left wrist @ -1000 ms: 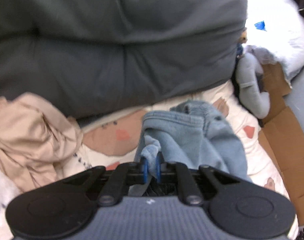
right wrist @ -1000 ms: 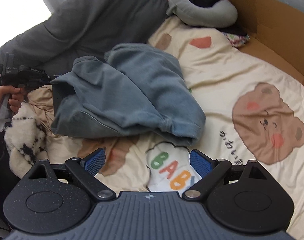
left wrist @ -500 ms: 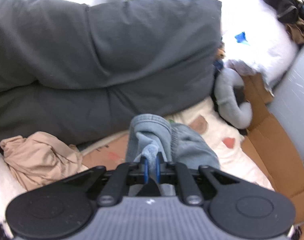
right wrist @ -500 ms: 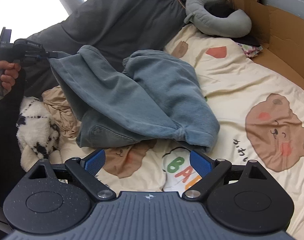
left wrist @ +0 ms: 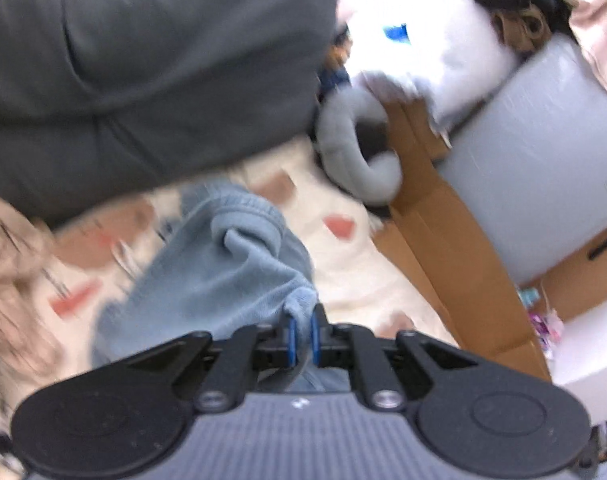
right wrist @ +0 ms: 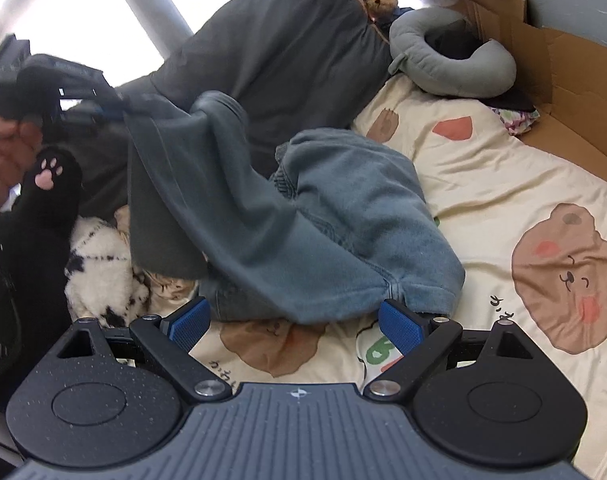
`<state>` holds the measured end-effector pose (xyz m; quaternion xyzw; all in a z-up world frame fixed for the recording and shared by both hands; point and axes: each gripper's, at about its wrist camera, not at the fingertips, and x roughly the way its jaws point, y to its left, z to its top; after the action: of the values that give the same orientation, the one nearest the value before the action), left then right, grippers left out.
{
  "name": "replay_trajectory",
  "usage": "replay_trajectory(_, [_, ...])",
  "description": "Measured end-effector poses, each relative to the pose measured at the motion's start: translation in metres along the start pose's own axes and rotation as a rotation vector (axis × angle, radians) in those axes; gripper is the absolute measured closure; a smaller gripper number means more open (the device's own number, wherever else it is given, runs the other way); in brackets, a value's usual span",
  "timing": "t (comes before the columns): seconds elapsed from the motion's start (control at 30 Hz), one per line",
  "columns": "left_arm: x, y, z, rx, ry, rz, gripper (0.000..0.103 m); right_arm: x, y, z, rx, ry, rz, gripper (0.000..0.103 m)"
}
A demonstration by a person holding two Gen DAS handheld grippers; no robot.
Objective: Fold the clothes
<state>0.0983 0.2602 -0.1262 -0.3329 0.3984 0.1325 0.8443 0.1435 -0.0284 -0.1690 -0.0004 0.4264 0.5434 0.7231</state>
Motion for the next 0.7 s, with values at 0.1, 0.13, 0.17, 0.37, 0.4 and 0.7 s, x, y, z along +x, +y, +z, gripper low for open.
replay_trajectory(0.1, [0.023, -0.012, -0.021, -0.026, 0.068, -0.041, 0.096, 0.0, -0.001, -0.003, 0.017, -0.005, 0.023, 0.009])
replay_trajectory(0.13, [0.03, -0.015, -0.028, -0.034, 0.087, -0.059, 0.095, 0.001, 0.0, -0.004, 0.02, -0.005, 0.032, 0.009])
replay_trajectory(0.17, [0.037, -0.017, -0.034, -0.041, 0.104, -0.074, 0.095, 0.002, 0.0, -0.006, 0.023, -0.004, 0.041, 0.009])
replay_trajectory(0.37, [0.074, -0.028, -0.063, -0.082, 0.187, -0.128, 0.095, 0.015, 0.0, -0.016, 0.064, 0.017, 0.086, 0.009])
replay_trajectory(0.4, [0.08, -0.03, -0.066, -0.094, 0.196, -0.139, 0.095, 0.018, -0.001, -0.018, 0.073, 0.021, 0.092, 0.009])
replay_trajectory(0.7, [0.109, -0.053, -0.081, -0.146, 0.241, -0.245, 0.095, 0.047, -0.015, -0.029, 0.185, 0.055, 0.09, 0.018])
